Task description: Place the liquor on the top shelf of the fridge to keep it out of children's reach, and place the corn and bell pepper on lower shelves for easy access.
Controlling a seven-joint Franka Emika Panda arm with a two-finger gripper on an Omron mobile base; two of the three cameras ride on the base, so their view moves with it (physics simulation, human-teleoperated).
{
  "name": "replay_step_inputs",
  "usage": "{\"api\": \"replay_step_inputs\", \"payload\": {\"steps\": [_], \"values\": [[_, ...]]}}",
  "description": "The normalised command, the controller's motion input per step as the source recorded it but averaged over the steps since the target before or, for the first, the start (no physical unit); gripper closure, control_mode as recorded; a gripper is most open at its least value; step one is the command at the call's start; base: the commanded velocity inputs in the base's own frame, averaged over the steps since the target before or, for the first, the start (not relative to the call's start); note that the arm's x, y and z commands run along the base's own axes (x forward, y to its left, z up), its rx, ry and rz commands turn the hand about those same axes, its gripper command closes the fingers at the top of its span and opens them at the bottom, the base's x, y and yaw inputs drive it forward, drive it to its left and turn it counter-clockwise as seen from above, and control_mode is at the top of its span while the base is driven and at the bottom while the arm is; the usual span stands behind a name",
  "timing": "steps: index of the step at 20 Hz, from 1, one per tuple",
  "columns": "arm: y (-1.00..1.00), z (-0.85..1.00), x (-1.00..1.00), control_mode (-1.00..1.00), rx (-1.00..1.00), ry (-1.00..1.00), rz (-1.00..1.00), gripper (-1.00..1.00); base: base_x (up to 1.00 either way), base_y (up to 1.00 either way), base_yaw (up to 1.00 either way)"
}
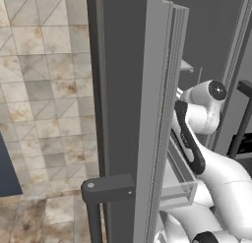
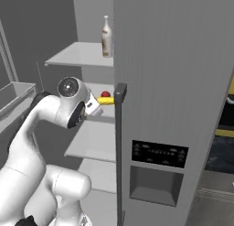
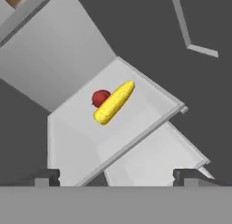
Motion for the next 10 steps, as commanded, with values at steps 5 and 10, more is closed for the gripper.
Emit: {"api": "replay_step_inputs", "payload": {"steps": [5, 10], "values": [[-0.02, 0.76, -1.00, -1.00, -0.06, 0.00, 0.00, -1.00, 0.00, 0.00, 0.00], [-0.09, 0.64, -0.92, -1.00, -0.07, -0.01, -0.02, -1.00, 0.00, 0.00, 0.00]]}}
